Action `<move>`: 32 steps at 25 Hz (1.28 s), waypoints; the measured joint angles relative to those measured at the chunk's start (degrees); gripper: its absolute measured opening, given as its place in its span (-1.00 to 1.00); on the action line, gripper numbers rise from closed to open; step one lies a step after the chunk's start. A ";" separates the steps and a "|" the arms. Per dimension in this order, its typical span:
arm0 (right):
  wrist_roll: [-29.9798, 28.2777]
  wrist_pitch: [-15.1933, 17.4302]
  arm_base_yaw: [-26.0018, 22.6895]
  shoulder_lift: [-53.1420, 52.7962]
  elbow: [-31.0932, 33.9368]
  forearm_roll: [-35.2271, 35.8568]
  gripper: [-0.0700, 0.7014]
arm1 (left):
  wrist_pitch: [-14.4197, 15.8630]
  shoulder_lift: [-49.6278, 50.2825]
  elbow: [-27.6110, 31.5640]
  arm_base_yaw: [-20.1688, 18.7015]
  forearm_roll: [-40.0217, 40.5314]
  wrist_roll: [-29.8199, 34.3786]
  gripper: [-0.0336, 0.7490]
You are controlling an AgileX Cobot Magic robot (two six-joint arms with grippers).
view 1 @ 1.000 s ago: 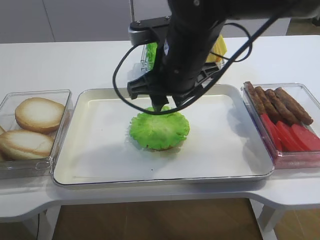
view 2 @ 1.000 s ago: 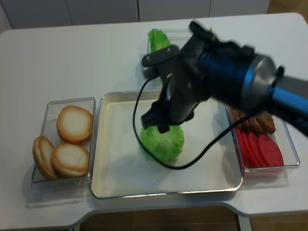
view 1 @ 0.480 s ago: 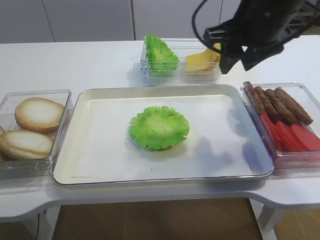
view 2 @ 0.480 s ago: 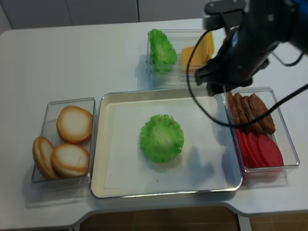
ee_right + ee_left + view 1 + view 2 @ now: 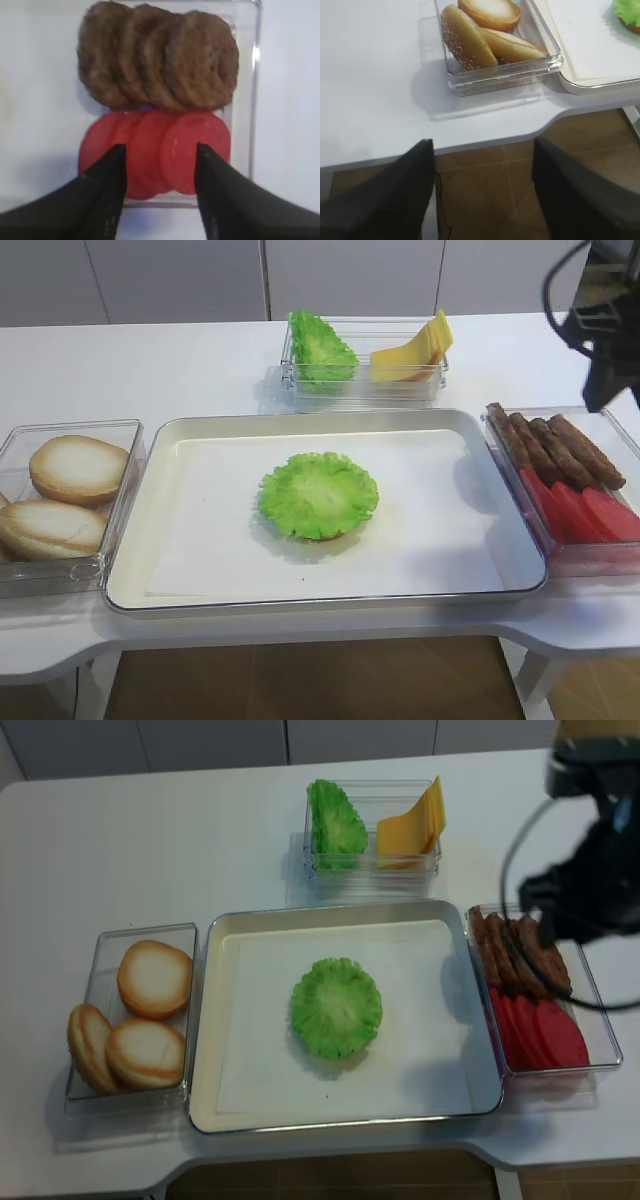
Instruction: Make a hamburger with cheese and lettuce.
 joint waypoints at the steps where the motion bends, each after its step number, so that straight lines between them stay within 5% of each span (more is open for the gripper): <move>1: -0.71 -0.24 -1.32 -1.69 2.33 0.62 0.05 | 0.00 0.00 0.00 0.00 0.00 0.00 0.26; 13: -3.04 1.65 -5.45 -31.59 21.43 1.38 0.05 | 0.00 0.00 0.00 0.00 0.00 0.00 0.26; 23: -3.19 9.16 -5.45 -53.28 26.54 -1.69 0.05 | 0.00 0.00 0.00 0.00 0.00 0.00 0.26; 32: -3.19 10.55 -5.45 -70.30 32.00 -2.15 0.05 | 0.00 0.00 0.00 0.00 0.00 0.00 0.26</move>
